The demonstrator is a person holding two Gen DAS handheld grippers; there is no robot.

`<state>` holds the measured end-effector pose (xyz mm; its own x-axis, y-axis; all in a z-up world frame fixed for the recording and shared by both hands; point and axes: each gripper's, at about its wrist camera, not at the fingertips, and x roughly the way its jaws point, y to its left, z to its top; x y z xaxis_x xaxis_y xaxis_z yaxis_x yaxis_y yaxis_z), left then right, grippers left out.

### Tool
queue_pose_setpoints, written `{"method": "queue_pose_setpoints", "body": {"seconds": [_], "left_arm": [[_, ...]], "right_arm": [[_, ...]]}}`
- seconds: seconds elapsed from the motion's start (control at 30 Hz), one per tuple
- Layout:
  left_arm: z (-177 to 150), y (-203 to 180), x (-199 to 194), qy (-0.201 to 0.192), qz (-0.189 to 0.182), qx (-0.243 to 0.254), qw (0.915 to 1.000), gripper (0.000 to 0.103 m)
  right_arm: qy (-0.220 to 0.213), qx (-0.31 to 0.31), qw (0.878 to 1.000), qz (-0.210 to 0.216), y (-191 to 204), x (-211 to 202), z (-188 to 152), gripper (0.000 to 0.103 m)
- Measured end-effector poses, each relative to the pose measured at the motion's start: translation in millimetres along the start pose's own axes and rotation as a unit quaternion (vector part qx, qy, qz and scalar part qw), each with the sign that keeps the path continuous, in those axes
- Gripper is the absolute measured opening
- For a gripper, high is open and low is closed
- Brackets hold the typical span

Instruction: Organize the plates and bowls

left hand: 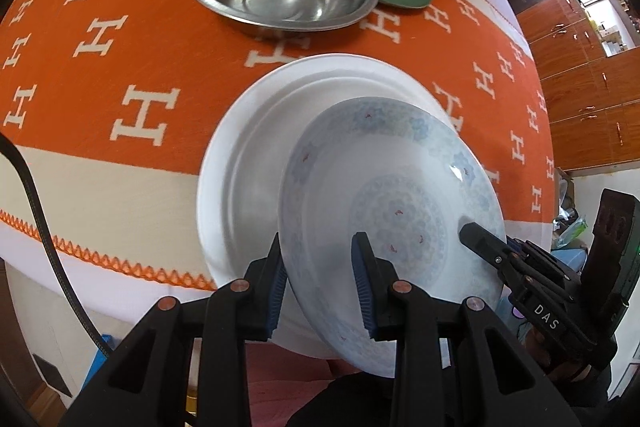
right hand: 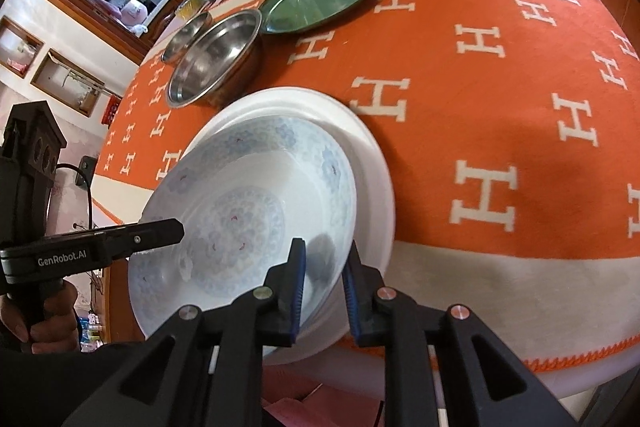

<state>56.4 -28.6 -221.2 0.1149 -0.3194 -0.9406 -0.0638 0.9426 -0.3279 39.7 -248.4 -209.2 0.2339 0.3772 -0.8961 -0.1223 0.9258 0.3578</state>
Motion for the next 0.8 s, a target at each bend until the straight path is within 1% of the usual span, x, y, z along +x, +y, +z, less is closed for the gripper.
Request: {"method": "queue_pose_setpoints", "body": {"seconds": [0.17,0.4,0.57,0.7,0.8], "left_arm": [[4.2,11.0,3.2,0.012,0.003,0.0,0.9999,0.029],[12.1,19.6,10.7,0.025,0.004,0.005,0.9997,0.029],[16.9,20.7,17.4,0.037,0.004,0.009,0.9993,0.029],[19.9,18.3,22.2,0.045,0.004,0.016,0.9989,0.03],[22.0,20.7,23.0,0.049,0.006,0.016,0.9987,0.03]], "right_arm": [[0.01,-0.005,1.0,-0.013,9.0,9.1,1.0,0.022],[0.018,-0.003,0.999,-0.031,13.5,21.3,2.6,0.023],[0.018,0.0,0.999,-0.043,15.8,25.4,3.0,0.023],[0.02,-0.005,0.998,-0.06,19.2,31.0,5.4,0.027],[0.02,-0.015,0.997,-0.067,21.6,32.8,7.5,0.027]]}}
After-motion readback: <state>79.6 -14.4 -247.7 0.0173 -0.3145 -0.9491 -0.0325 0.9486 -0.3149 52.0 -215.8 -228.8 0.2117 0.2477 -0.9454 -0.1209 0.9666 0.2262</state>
